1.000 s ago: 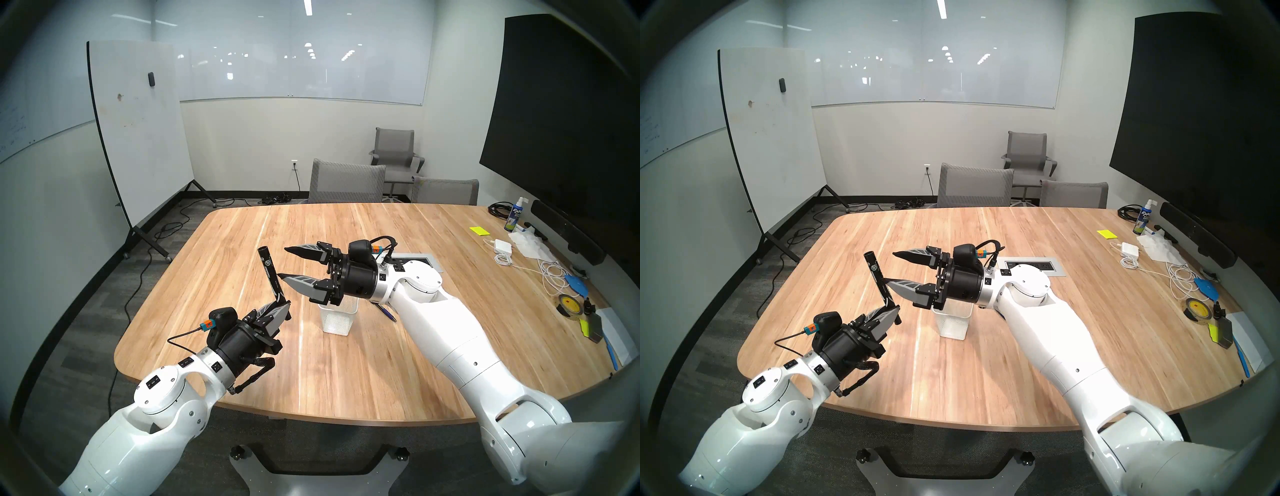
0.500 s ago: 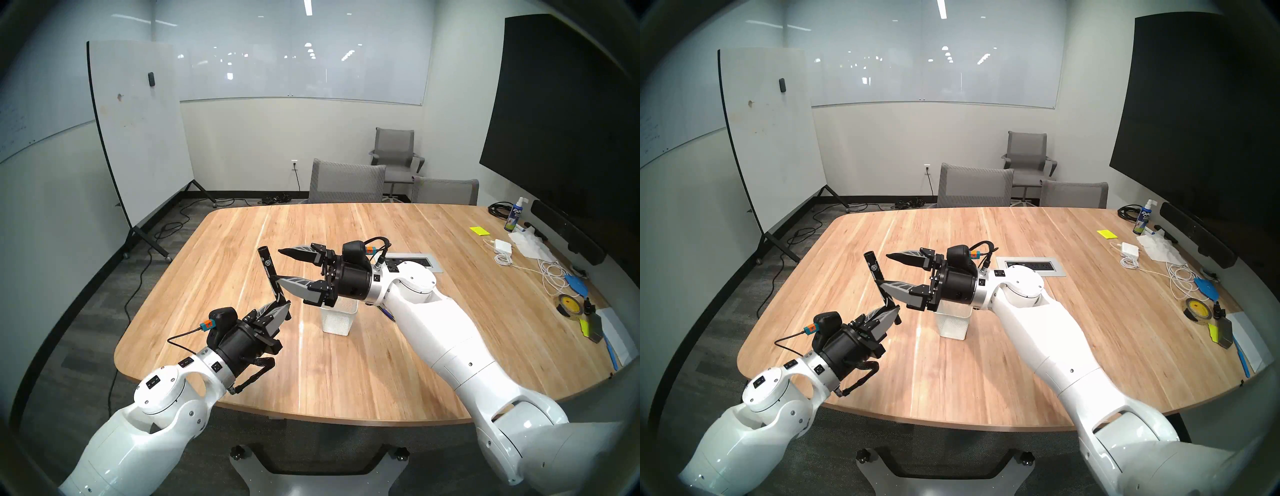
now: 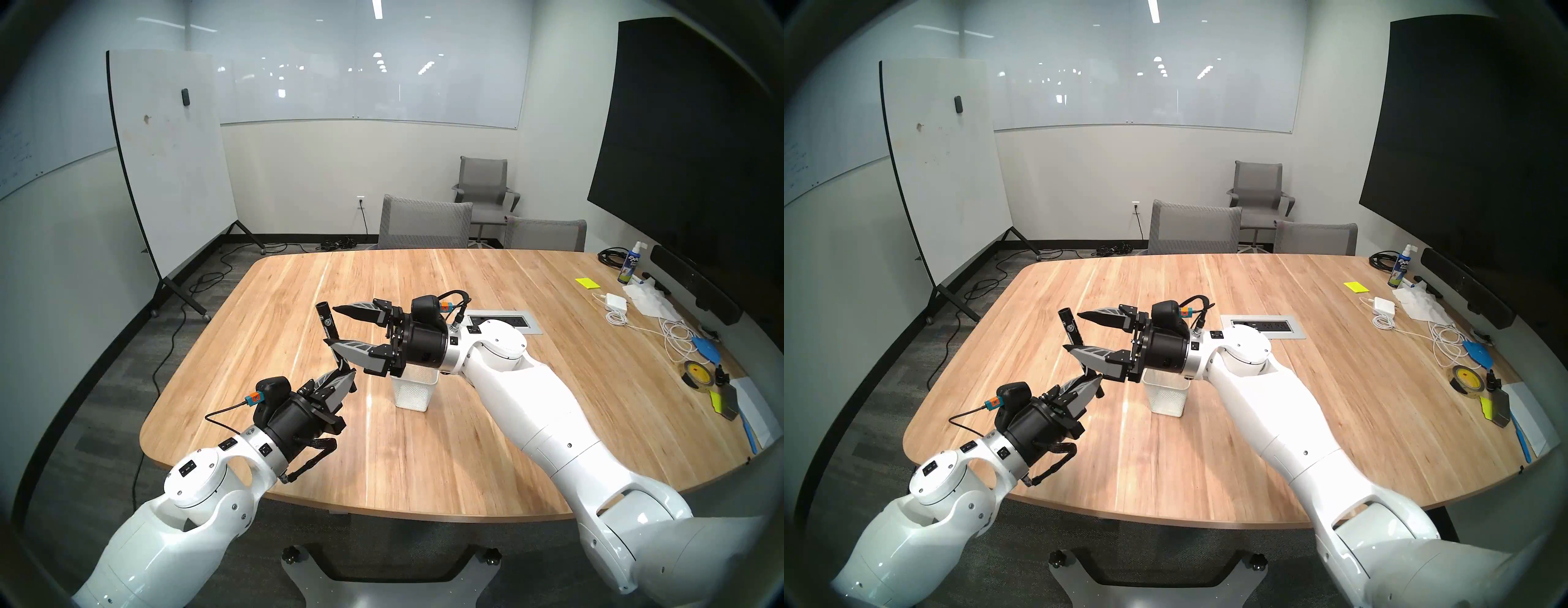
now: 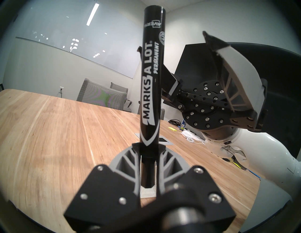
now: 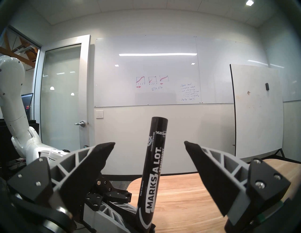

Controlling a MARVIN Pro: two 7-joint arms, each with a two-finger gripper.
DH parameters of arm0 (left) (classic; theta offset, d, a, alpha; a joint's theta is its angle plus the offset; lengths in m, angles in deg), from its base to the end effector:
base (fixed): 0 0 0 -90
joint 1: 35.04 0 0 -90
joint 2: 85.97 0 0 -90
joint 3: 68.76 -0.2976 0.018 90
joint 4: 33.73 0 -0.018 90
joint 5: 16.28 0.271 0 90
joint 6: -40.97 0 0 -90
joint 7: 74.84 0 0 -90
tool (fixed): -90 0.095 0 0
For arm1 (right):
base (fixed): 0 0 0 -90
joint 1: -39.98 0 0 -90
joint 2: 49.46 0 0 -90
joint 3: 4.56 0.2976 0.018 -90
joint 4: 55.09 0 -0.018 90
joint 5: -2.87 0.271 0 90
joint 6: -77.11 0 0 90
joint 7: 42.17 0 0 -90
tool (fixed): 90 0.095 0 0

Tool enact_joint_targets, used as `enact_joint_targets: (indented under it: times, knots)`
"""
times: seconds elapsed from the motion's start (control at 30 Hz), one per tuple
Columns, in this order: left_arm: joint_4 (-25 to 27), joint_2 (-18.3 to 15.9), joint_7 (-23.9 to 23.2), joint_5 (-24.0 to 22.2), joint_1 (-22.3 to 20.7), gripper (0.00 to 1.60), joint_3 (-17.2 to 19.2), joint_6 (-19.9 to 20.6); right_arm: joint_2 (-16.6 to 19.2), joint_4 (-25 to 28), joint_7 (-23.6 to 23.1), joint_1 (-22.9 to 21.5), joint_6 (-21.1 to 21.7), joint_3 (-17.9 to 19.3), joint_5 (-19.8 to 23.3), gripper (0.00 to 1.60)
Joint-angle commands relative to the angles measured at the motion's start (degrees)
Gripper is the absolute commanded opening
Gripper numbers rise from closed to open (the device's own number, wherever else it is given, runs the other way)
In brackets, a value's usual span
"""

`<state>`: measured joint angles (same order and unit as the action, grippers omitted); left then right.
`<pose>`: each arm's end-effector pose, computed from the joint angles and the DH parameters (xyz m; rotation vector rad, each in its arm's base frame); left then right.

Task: Place the pen, the marker, and the scissors into the pen holder

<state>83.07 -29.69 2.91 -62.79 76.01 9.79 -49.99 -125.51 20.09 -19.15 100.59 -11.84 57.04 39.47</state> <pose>0.2555 0.0081 -0.2672 1.8003 -0.2210 1.6648 0.4089 0.1271 -0.2127 -1.0388 -1.0478 -1.3001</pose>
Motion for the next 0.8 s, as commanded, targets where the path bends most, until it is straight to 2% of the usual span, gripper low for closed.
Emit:
enact_joint_targets:
  times: [0.0,0.77]
  knots:
    - [1.3,0.0,0.04,-0.11,-0.01,0.0,0.17,-0.02,-1.55,-0.37,-0.32,-1.69,-0.21,-0.31,0.21,1.6]
    - [1.3,0.01,0.04,-0.1,0.0,0.0,0.18,-0.01,-2.72,-2.52,-0.79,-2.85,-0.52,-1.23,-0.08,1.6]
